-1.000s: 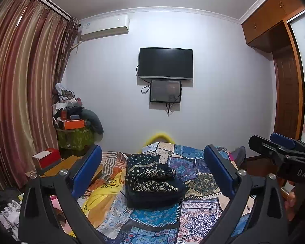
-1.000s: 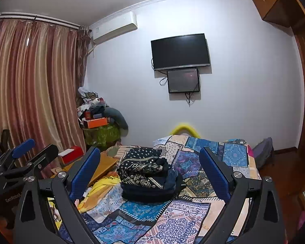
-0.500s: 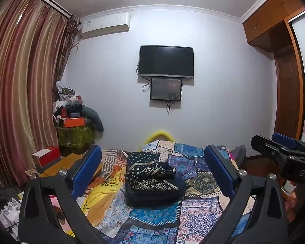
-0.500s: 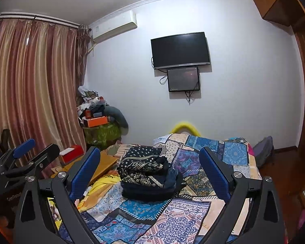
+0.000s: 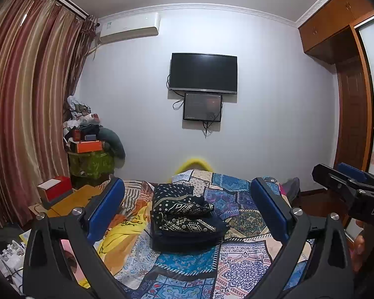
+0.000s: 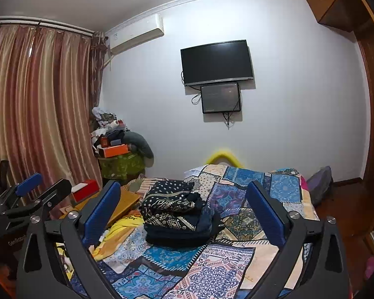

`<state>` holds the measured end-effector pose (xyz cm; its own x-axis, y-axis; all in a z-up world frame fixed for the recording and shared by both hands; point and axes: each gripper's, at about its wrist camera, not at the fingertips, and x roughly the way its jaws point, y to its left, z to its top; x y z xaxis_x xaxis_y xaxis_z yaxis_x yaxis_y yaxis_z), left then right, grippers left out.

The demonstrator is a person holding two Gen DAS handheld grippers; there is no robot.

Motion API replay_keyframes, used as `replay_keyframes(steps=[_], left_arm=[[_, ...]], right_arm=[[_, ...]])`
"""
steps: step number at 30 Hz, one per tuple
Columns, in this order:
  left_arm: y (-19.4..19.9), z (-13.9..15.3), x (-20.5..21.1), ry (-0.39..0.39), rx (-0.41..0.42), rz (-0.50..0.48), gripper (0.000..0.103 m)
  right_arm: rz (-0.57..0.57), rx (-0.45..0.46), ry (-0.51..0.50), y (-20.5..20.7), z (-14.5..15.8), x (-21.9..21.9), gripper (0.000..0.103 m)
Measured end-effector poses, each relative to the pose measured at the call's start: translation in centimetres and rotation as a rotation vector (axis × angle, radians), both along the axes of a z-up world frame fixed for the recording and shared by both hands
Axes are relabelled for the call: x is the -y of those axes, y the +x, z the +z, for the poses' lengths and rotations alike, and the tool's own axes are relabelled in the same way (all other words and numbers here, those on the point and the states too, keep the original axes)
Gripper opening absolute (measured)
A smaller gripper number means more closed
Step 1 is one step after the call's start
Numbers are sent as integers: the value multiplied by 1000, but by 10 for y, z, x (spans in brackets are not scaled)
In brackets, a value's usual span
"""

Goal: Fold large clothes

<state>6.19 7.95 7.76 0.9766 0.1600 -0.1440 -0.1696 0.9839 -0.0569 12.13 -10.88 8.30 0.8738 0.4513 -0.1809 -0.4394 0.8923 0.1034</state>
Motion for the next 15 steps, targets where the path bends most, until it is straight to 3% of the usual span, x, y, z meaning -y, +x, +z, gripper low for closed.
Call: replay_keyframes(steps=[15], left_arm=[[3, -3, -3, -14, -10, -24, 101]], right_arm=[[-20, -10, -13, 2, 0, 3, 103]])
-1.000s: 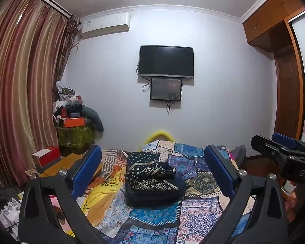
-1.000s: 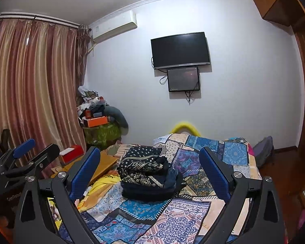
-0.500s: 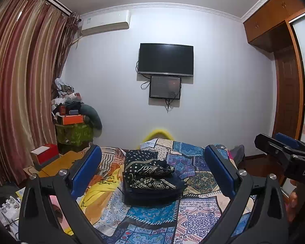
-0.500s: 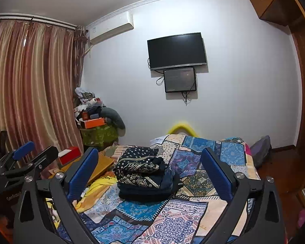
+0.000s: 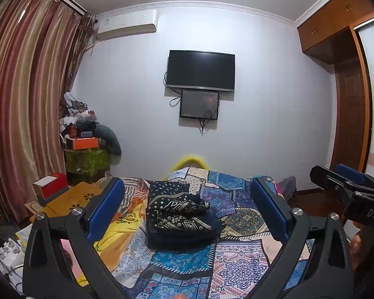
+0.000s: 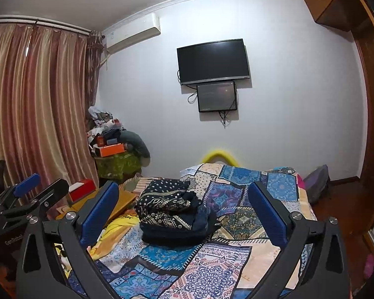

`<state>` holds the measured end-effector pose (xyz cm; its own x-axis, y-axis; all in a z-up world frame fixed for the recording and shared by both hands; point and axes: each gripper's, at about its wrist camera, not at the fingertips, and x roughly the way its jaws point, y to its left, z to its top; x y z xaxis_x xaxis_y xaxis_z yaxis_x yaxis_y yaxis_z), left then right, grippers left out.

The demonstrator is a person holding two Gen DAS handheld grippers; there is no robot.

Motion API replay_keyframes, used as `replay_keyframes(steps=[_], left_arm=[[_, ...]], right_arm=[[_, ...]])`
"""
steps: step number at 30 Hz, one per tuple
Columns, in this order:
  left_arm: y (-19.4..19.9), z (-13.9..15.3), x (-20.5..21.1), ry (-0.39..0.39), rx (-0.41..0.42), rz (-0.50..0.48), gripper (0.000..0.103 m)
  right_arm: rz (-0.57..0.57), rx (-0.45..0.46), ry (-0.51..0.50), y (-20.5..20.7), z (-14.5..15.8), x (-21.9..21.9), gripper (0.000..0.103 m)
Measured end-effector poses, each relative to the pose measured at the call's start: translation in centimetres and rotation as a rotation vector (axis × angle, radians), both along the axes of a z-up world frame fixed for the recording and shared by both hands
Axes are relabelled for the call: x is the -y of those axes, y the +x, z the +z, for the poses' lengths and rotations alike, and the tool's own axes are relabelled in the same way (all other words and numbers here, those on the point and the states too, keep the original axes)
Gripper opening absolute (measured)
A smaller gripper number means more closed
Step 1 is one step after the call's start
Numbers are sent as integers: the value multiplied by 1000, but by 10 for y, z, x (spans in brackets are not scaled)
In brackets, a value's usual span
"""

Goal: Fold large clothes

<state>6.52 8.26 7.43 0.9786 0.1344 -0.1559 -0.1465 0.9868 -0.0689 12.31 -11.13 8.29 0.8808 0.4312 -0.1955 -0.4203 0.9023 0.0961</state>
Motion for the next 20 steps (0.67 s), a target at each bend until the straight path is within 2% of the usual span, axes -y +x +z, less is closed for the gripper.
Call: replay_keyframes(steps=[20], left_arm=[[1, -4, 9, 19, -1, -15, 101]], right_arm=[[-2, -18, -17, 5, -1, 0, 103]])
